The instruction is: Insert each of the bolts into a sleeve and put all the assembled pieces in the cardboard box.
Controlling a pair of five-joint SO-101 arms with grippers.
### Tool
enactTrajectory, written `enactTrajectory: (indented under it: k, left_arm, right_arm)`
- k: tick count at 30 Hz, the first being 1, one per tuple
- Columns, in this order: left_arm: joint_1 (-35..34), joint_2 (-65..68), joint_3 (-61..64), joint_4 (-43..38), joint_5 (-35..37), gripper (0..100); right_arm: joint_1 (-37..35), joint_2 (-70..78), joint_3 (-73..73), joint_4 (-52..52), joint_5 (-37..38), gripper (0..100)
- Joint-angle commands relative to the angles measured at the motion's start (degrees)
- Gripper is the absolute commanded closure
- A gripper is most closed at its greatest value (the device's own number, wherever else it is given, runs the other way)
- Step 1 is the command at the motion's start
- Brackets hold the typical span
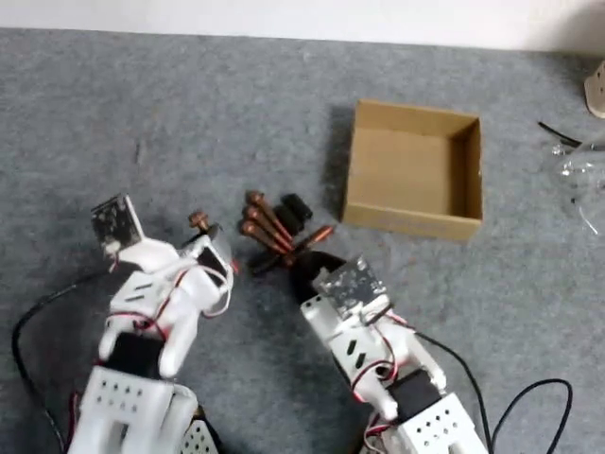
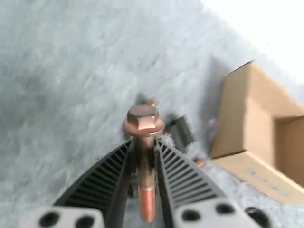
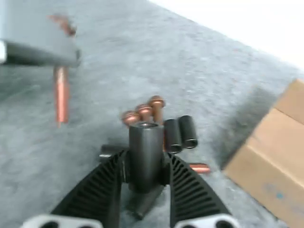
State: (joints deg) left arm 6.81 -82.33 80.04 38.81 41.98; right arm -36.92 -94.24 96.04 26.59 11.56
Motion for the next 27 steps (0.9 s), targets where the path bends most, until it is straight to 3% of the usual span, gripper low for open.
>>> enactTrajectory:
  k: [1, 5, 16, 23, 27]
  left_arm:
    - [0.9, -12.4, 2.1, -1.5, -2.4, 100]
    - [0.9, -24.0, 5.7, -1.8, -2.4, 100]
    - [1.1, -21.8, 6.2, -11.8, 2.3, 100]
    - [12.7, -21.8, 10.2, -13.2, 2.1, 100]
    - [13.8, -21.8, 15.2, -20.0, -0.9, 100]
  right_arm:
    - [-3.2, -1.7, 8.5, 0.7, 0.6, 99.5]
    - [-3.8, -1.6, 8.5, 0.7, 0.6, 99.5]
    - [-3.8, -1.7, 8.5, 0.6, 3.5, 99.5]
    - [-5.3, -1.5, 8.5, 0.7, 5.7, 99.5]
    - [-5.1, -1.6, 8.5, 0.7, 5.7, 99.5]
